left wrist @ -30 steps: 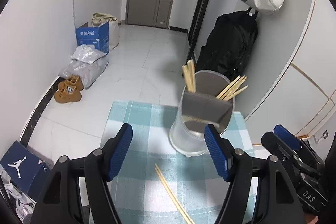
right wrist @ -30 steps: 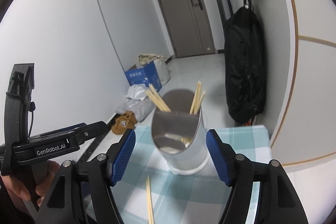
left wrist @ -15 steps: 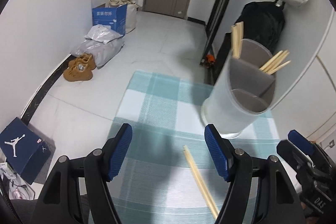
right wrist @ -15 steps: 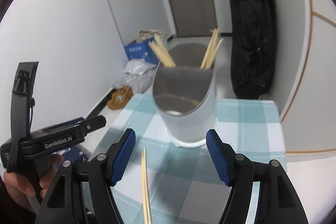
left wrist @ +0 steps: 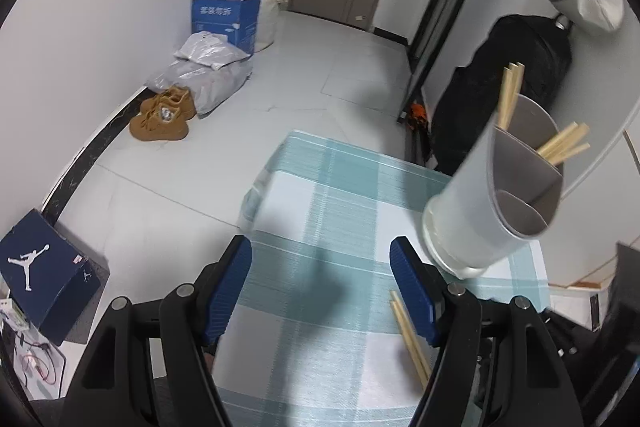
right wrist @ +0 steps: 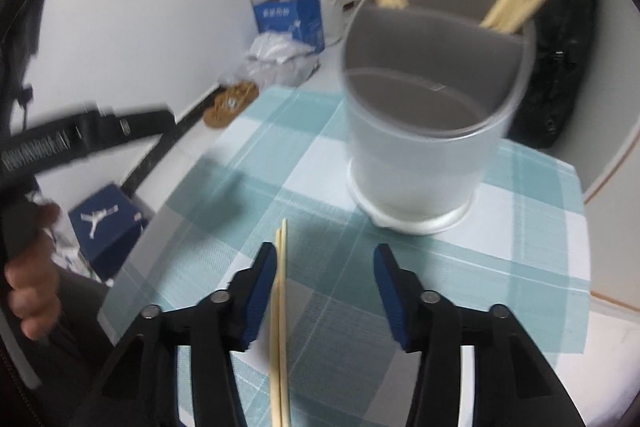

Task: Organize utensils
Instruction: 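Move both grippers back down toward the remaining chopsticks, then lower the right gripper onto the chopsticks and pinch one, then lift the pinched chopstick with the right gripper while the left gripper approaches the last chopstick, then pinch the last chopstick with the left gripper while the right gripper holds its chopstick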

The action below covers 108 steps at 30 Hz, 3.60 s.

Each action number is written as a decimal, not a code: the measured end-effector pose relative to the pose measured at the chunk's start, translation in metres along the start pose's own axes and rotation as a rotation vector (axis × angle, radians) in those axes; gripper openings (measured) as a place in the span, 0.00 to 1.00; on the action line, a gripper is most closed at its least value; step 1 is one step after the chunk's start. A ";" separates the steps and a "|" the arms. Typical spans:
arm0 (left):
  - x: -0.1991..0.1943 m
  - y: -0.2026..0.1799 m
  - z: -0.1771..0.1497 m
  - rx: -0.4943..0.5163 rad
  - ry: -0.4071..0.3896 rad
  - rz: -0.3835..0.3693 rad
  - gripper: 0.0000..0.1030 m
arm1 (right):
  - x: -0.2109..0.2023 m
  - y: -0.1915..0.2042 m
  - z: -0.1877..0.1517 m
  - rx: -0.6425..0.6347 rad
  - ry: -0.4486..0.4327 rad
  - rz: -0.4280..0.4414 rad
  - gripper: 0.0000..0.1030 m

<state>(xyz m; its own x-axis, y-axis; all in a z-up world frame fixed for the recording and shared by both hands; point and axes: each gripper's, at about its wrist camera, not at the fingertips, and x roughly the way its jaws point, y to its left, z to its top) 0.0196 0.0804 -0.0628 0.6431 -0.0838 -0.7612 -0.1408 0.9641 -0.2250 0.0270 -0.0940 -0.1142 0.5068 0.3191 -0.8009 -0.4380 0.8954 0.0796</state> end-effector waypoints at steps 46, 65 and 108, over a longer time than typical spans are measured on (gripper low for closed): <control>0.006 0.045 0.007 -0.143 0.063 -0.001 0.66 | 0.075 0.039 0.033 -0.192 0.251 0.002 0.03; 0.039 -0.014 -0.030 0.037 0.245 0.065 0.66 | -0.081 -0.067 0.007 0.232 -0.179 0.181 0.03; 0.055 -0.099 -0.025 0.149 0.220 0.181 0.00 | -0.143 -0.125 -0.043 0.405 -0.280 0.190 0.03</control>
<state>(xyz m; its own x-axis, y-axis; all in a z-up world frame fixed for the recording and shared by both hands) 0.0502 -0.0264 -0.0976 0.4376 0.0556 -0.8975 -0.1160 0.9932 0.0050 -0.0230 -0.2651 -0.0350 0.6496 0.5082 -0.5654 -0.2469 0.8444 0.4753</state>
